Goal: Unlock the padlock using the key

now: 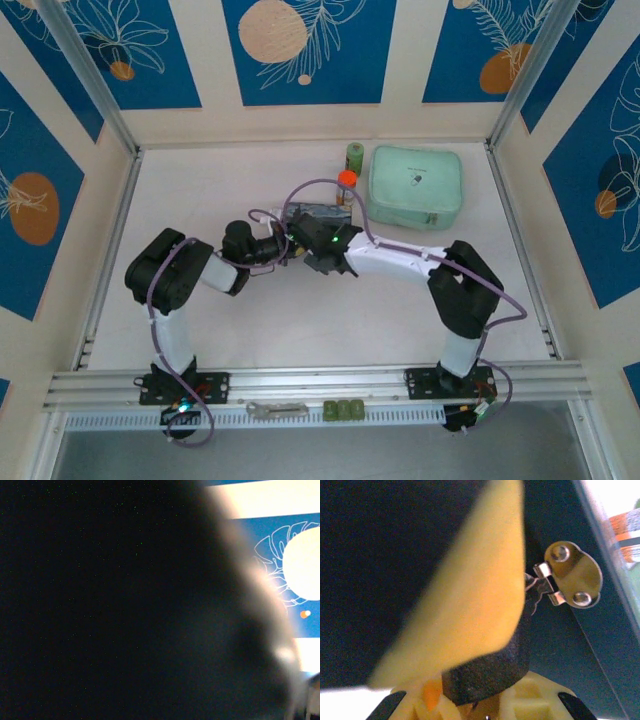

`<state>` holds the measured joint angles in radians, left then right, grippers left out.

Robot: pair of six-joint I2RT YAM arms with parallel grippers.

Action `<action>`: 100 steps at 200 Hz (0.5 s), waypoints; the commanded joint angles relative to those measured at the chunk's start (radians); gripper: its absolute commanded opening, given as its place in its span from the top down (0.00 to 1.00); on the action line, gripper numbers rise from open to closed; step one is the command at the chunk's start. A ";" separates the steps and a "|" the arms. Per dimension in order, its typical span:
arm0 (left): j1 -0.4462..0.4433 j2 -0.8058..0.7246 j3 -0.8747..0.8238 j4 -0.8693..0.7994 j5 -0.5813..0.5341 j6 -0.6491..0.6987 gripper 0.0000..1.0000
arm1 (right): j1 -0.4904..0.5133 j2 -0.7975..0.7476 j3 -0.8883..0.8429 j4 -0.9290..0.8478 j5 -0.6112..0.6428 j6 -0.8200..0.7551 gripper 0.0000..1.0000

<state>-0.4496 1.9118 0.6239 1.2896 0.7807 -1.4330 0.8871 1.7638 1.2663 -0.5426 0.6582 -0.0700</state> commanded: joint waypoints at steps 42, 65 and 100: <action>-0.015 -0.002 0.029 0.118 0.106 0.022 1.00 | -0.261 -0.114 -0.042 0.103 -0.848 0.291 1.00; -0.015 0.001 0.022 0.117 0.111 0.031 1.00 | -0.322 -0.096 -0.065 0.136 -1.012 0.343 1.00; -0.015 0.004 0.003 0.118 0.103 0.045 1.00 | -0.343 -0.040 -0.076 0.158 -1.122 0.399 1.00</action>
<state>-0.4541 1.9125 0.6460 1.3315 0.8276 -1.4338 0.5644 1.6924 1.1942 -0.4850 -0.2478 0.2047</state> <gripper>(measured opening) 0.067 0.119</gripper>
